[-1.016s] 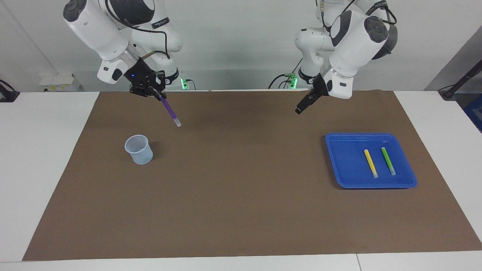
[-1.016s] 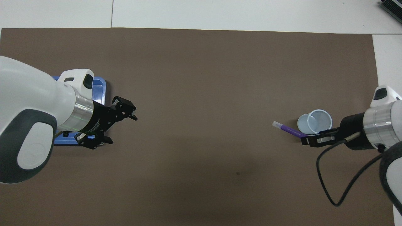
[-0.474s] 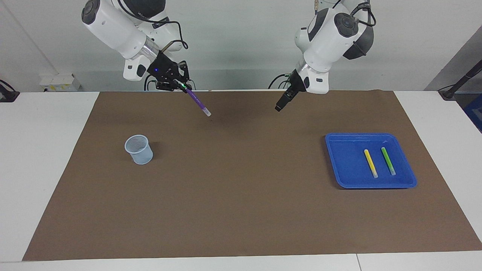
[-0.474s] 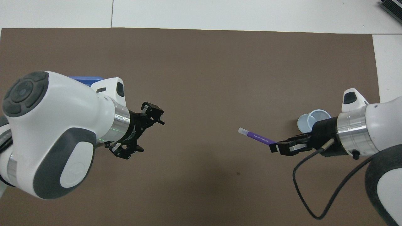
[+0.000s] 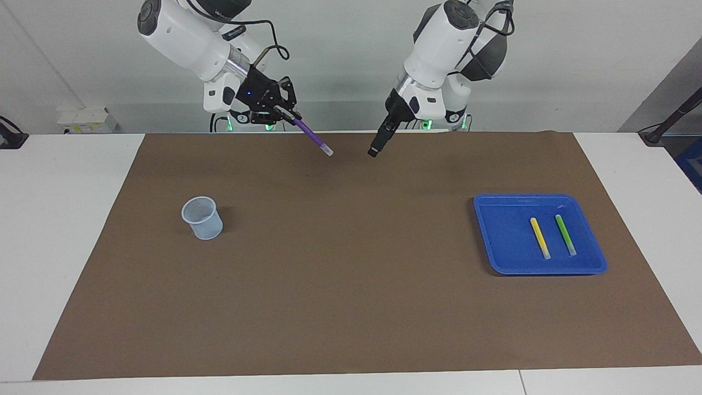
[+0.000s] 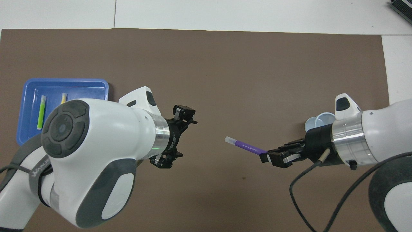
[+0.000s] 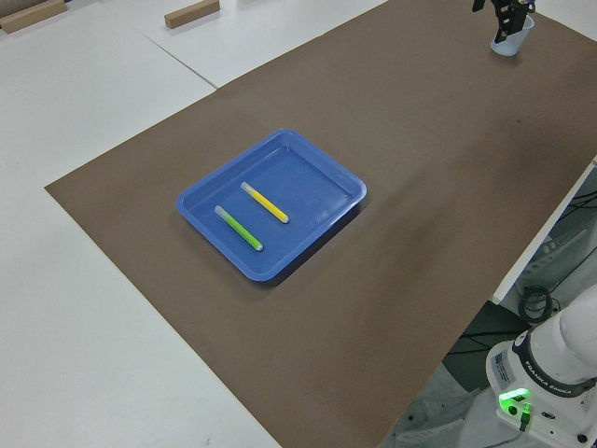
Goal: Right arm passes pens to left for tray arrangement
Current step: 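Carry the purple pen toward the left gripper while the left gripper approaches, then close the left gripper on the purple pen and open the right gripper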
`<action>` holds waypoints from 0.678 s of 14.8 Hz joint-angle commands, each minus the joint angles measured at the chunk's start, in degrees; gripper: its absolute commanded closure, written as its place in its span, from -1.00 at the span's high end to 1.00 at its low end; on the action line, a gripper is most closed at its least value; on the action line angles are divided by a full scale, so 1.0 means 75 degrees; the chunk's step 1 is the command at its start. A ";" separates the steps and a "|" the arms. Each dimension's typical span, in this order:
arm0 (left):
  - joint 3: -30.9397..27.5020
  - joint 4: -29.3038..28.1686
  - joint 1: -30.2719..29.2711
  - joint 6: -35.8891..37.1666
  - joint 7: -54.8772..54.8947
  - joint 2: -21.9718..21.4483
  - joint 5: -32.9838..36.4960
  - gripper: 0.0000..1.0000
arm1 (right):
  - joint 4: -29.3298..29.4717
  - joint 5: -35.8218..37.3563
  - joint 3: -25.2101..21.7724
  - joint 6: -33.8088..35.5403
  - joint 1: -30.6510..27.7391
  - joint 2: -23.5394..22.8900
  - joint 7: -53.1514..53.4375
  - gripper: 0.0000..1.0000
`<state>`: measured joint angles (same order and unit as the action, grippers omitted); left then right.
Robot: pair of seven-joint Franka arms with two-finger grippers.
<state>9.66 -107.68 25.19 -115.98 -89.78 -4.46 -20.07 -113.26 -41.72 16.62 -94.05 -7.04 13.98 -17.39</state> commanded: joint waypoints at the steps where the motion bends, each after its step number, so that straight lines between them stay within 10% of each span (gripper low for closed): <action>1: -0.0104 0.0001 0.0390 -0.0542 -0.0835 -0.0015 -0.0125 1.00 | -0.0051 -0.0344 0.0011 0.0001 -0.0058 0.0128 -0.0422 -1.00; 10: 0.0153 0.0072 0.1704 -0.1997 -0.3194 0.0126 0.0027 0.79 | -0.0074 -0.0836 0.0023 -0.0527 0.0388 0.0128 -0.0751 -1.00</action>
<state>10.53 -107.59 37.09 -130.40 -112.57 -3.88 -20.24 -113.23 -46.46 16.64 -97.21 -4.02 14.17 -21.67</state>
